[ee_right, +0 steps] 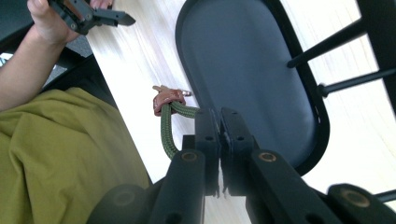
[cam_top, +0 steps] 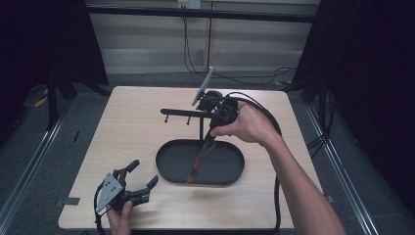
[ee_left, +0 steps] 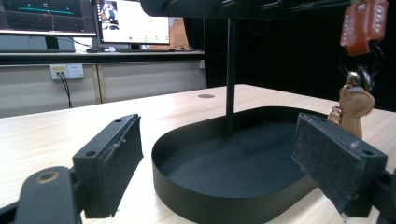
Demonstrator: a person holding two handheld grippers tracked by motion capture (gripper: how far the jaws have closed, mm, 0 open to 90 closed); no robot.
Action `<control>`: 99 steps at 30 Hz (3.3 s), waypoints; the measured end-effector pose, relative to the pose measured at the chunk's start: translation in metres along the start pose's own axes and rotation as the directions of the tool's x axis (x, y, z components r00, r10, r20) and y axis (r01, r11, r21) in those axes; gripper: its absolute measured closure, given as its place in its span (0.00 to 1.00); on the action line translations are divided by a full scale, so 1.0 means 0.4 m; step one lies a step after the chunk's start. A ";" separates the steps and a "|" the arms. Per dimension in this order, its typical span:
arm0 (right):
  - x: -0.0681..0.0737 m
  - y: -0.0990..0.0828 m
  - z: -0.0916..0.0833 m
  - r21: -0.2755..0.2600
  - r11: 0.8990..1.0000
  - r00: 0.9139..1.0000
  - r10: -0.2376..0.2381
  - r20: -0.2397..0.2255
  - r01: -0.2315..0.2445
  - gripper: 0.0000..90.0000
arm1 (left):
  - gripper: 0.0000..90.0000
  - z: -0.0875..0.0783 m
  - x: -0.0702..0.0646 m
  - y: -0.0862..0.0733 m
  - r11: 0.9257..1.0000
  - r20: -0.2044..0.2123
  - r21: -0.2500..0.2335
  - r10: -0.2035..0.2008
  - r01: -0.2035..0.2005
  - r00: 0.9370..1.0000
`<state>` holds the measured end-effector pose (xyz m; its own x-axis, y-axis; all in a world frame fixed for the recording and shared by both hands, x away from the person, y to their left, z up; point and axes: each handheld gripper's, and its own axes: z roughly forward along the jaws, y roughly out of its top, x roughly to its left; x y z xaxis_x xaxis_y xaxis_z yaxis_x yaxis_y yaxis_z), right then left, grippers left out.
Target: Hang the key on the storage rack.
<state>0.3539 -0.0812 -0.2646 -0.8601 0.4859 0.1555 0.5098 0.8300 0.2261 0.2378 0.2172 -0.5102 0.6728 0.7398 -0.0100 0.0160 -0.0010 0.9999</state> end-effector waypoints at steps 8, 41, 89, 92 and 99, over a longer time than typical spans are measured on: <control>-0.027 0.035 0.000 -0.006 1.000 1.000 -0.011 0.011 0.011 0.97 | 0.17 0.000 -0.001 0.000 1.000 -0.001 0.002 -0.003 0.003 1.000; -0.148 0.059 0.025 -0.029 0.999 0.997 0.047 0.055 -0.045 0.96 | 0.17 0.000 0.000 0.000 1.000 0.001 -0.002 0.000 0.000 1.000; -0.162 0.002 0.001 -0.194 0.978 0.996 0.082 0.036 -0.074 0.75 | 0.17 0.001 0.000 0.000 1.000 0.002 -0.003 -0.002 0.002 1.000; -0.156 -0.014 0.003 -0.225 0.971 0.995 0.096 0.040 -0.085 0.70 | 0.17 0.000 0.000 0.000 1.000 0.003 0.000 0.002 -0.002 1.000; -0.143 -0.055 0.010 -0.353 0.930 0.990 0.126 0.061 -0.097 0.62 | 0.17 0.000 0.000 0.000 1.000 0.003 -0.001 0.002 -0.002 1.000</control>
<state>0.3917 -0.1262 -0.2823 -0.7883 0.6027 0.1239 0.5646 0.6285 0.5350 0.2379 0.2173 -0.5103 0.6747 0.7380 -0.0081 0.0142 -0.0019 0.9999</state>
